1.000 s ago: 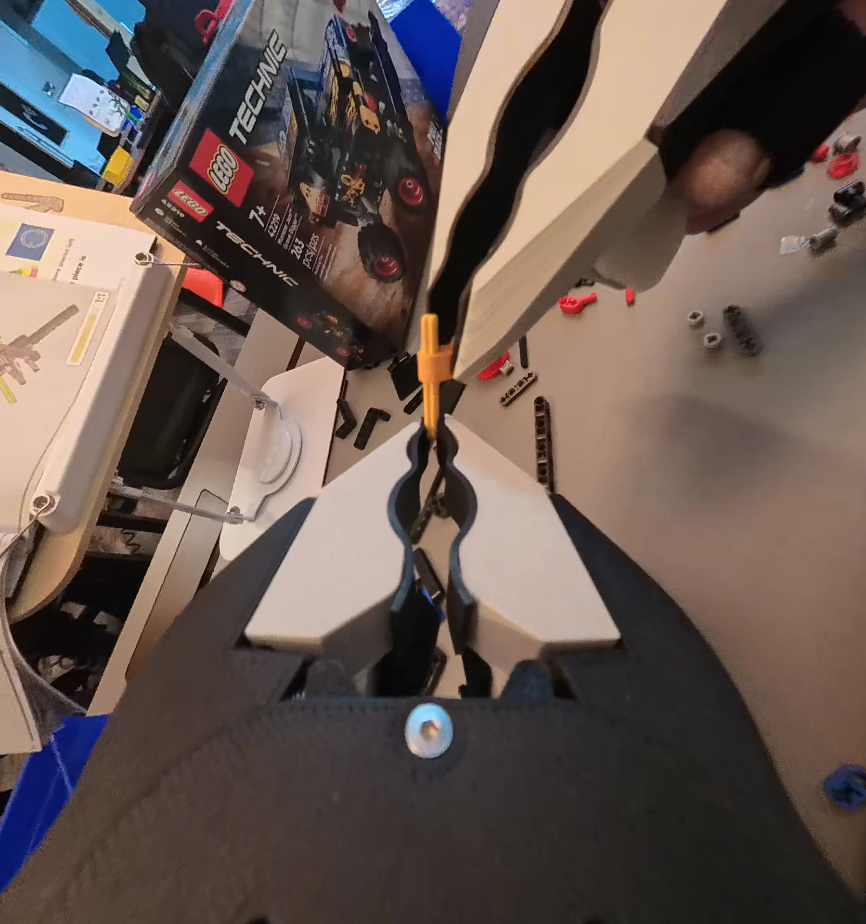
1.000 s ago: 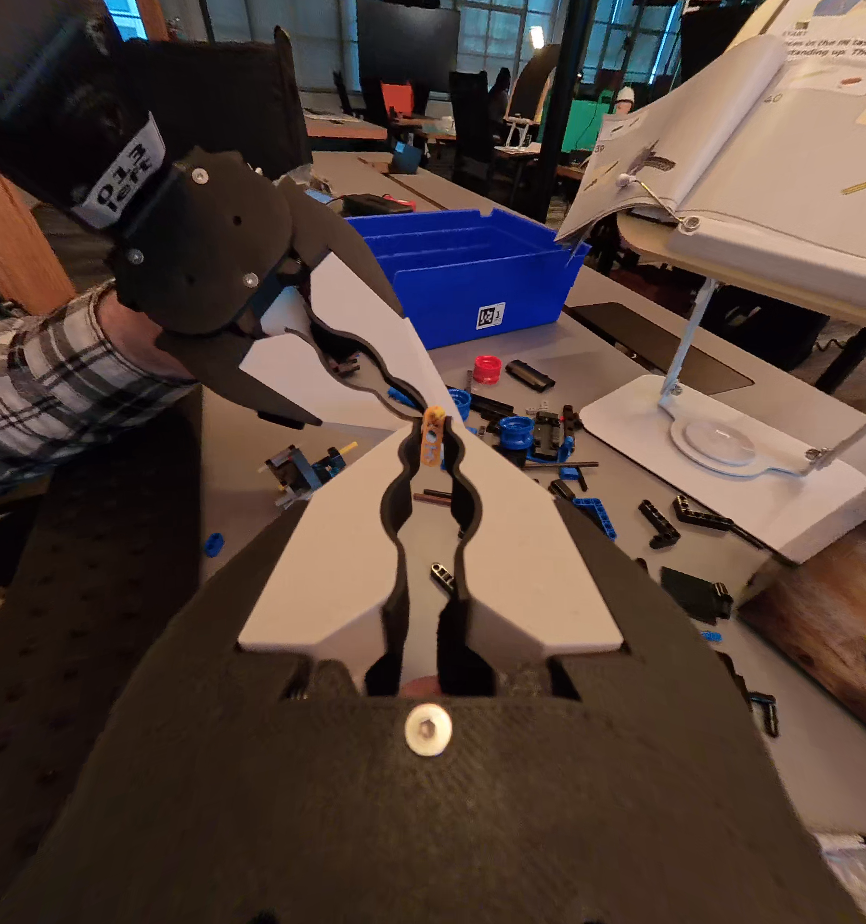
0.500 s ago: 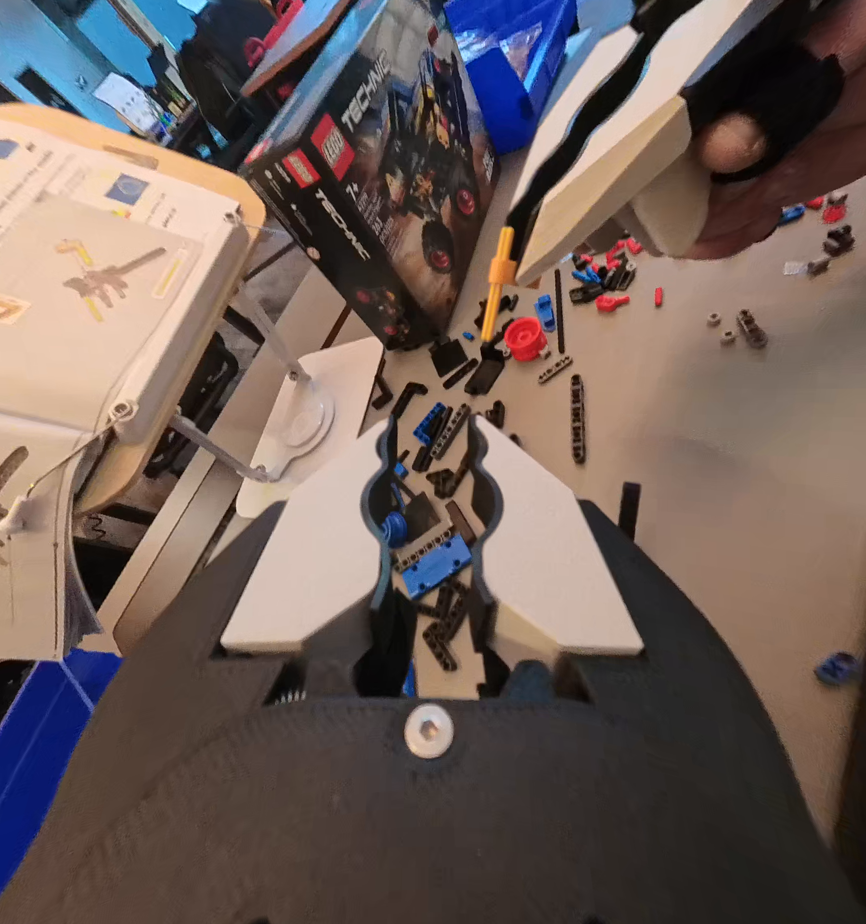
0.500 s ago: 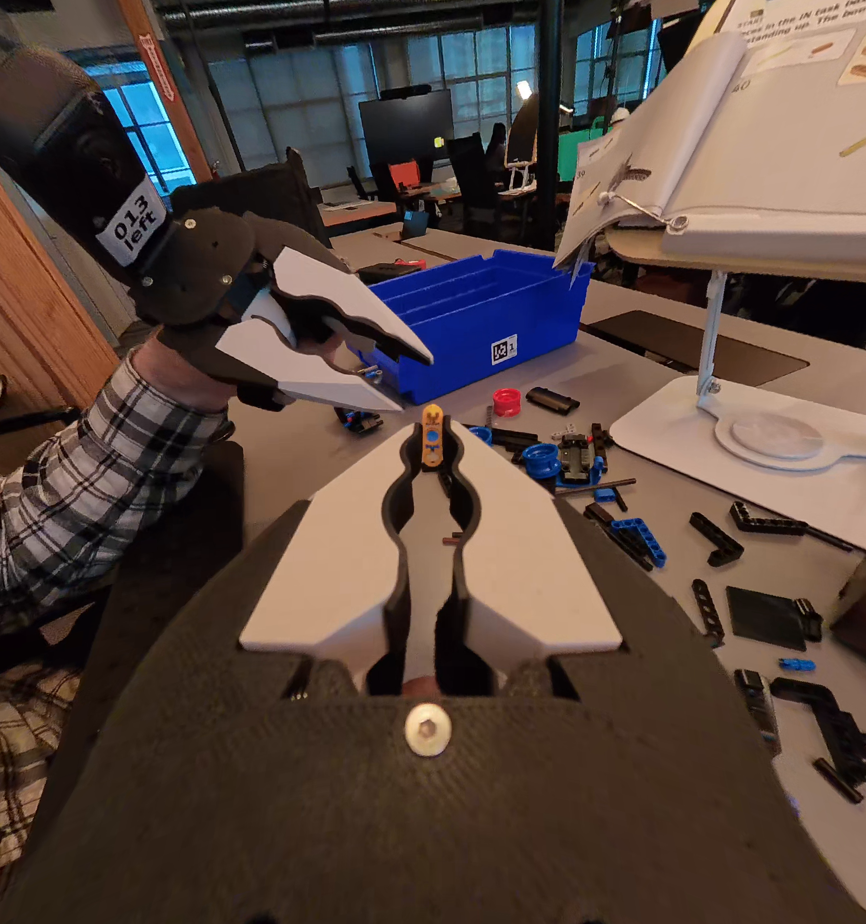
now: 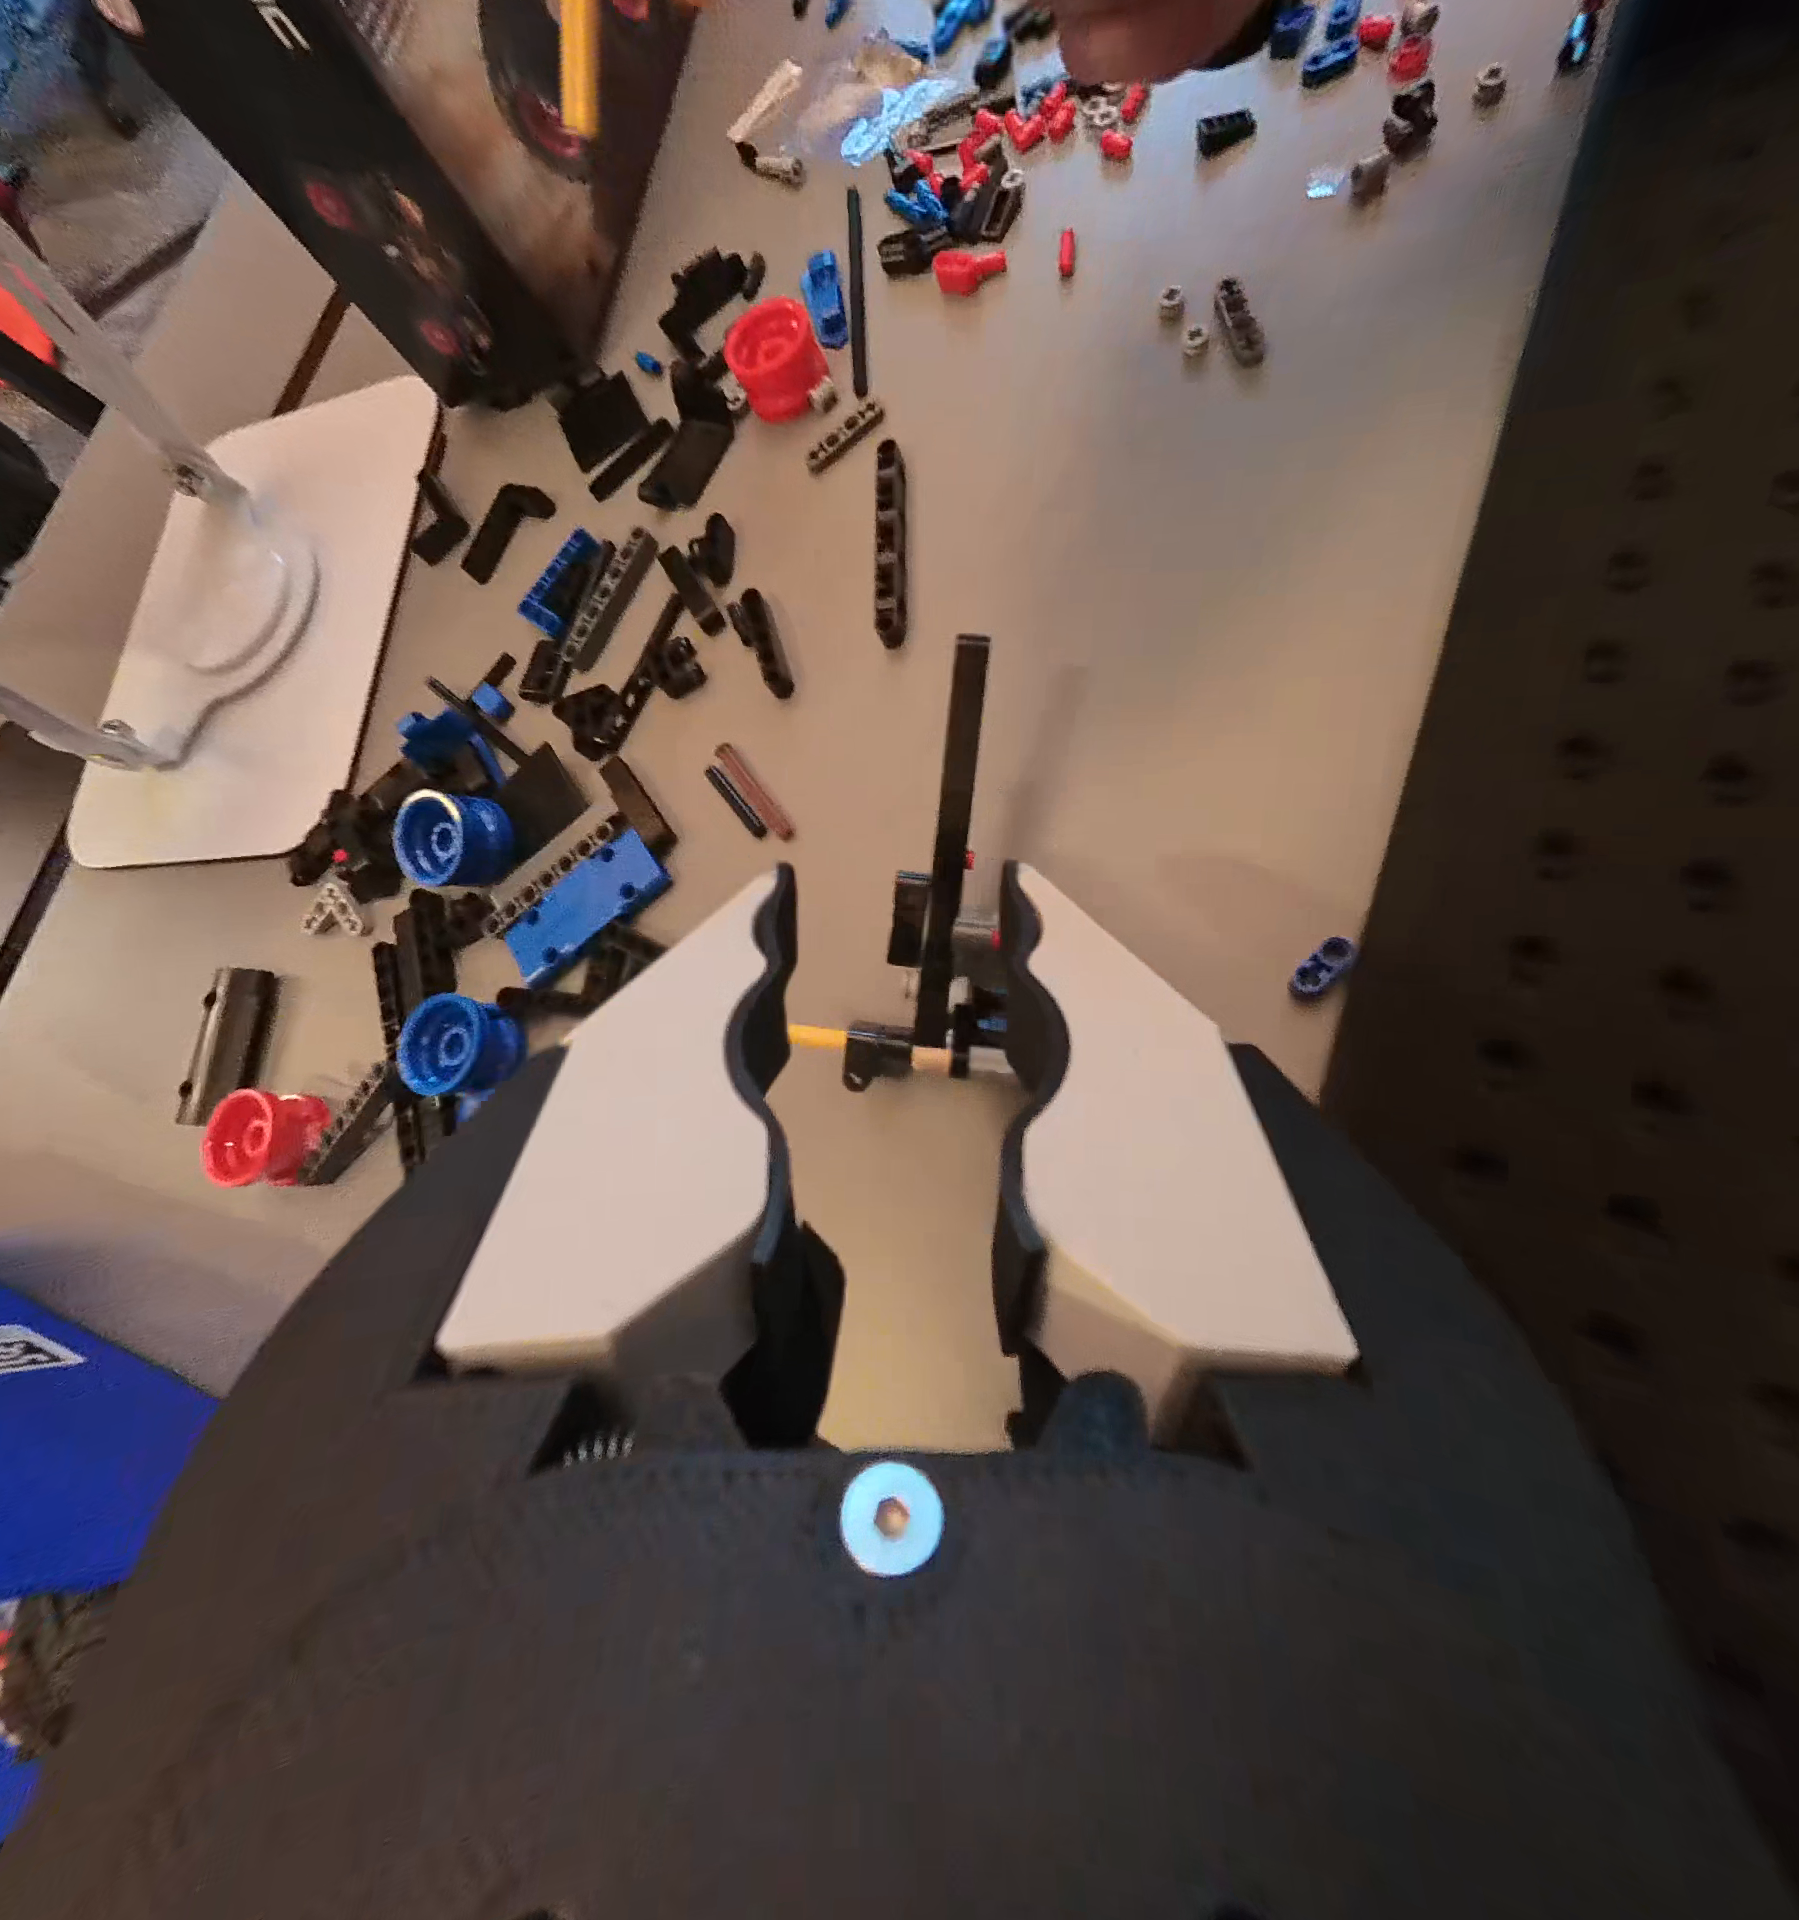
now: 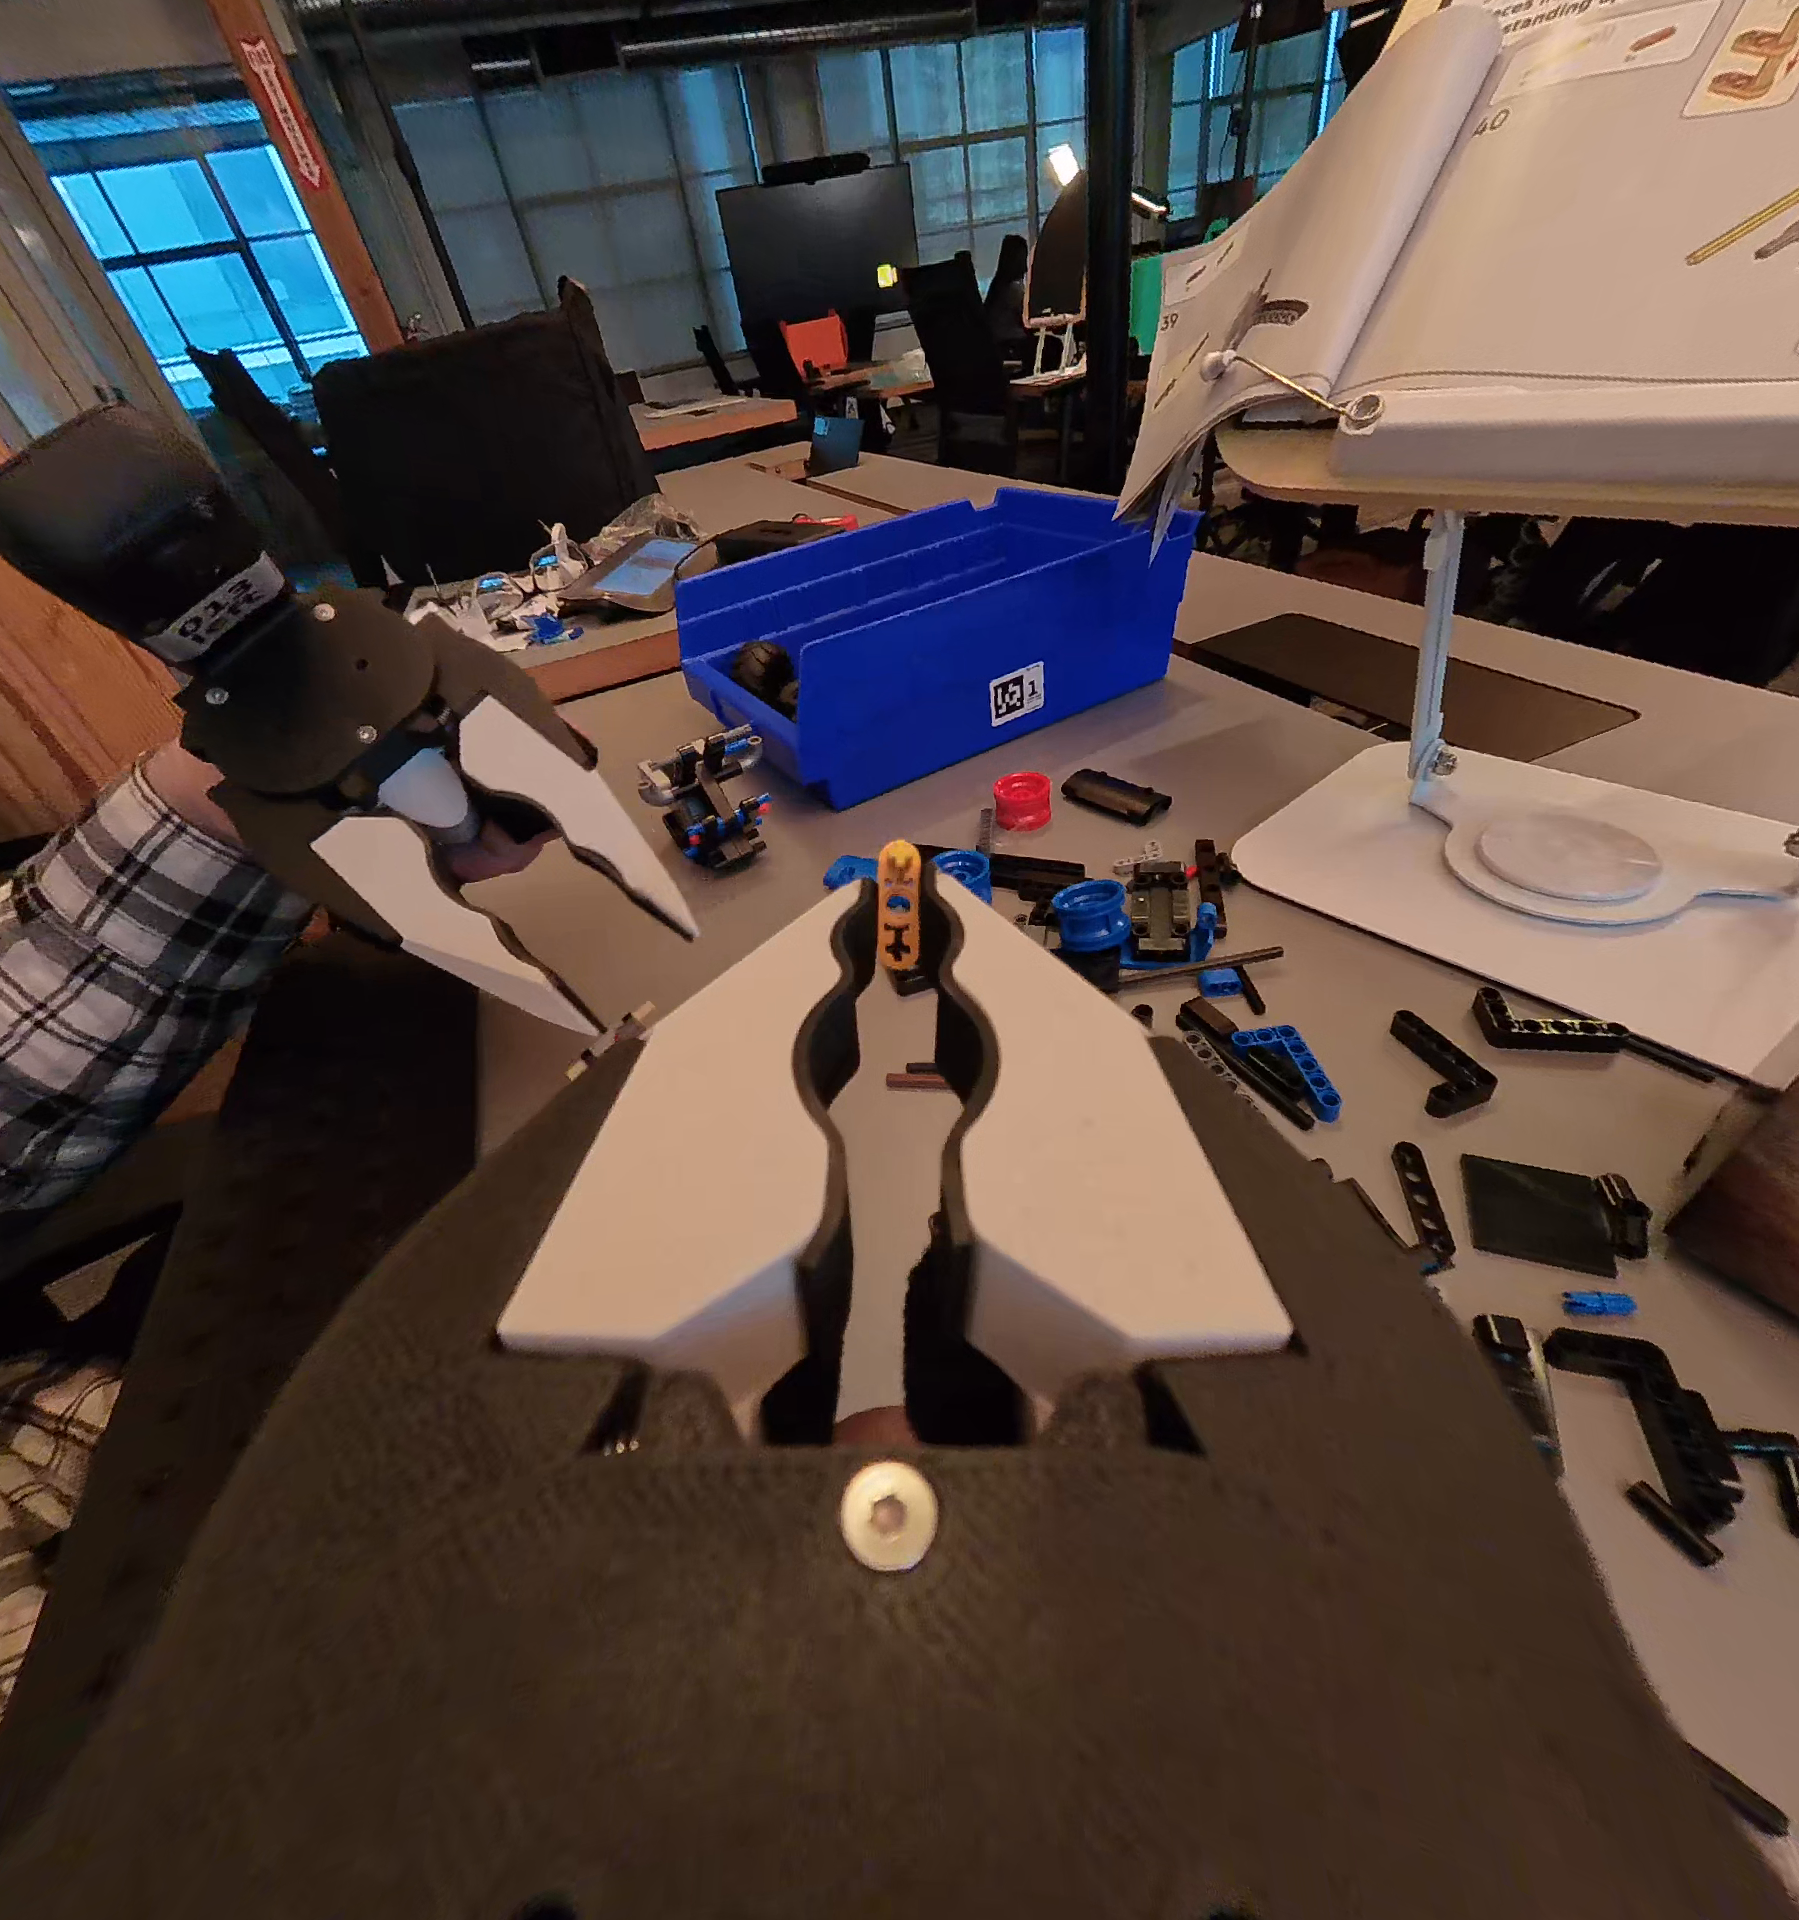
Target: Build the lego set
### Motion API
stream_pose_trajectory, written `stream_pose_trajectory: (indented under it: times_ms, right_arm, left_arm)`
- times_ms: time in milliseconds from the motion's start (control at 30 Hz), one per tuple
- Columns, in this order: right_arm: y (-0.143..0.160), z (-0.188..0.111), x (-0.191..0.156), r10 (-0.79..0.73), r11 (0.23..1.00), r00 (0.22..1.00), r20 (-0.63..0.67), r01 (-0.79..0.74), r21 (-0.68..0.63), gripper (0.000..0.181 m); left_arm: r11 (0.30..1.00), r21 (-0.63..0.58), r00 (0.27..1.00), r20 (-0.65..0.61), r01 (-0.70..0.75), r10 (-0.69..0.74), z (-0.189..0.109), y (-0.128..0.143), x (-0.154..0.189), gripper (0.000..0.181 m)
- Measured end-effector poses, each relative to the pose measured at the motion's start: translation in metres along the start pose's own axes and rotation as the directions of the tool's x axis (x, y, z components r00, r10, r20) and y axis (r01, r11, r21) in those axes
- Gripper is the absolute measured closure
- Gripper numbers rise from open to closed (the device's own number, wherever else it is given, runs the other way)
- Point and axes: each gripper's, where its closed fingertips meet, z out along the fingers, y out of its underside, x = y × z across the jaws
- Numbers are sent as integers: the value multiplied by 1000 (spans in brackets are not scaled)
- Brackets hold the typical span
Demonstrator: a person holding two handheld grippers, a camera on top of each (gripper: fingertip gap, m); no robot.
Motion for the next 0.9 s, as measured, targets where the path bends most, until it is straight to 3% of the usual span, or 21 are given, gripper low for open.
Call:
stream_pose_trajectory:
  times_ms: [333, 467, 900]
  right_arm:
    - [5, -1, 1, -19, 1000, 1000, -5, 19, -6, 176]
    - [5, -2, 1, -16, 1000, 1000, -4, 16, -5, 176]
    - [3, -5, 1, -13, 1000, 1000, -1, 13, 5, 176]
  left_arm:
    - [996, -84, 998, 57, 3, 2, 17, 17, 1, 181]
    - [996, -80, 997, 71, 28, -23, 21, 17, 1, 181]
    - [991, -52, 984, 133, 124, -116, 0, 28, -11, 154]
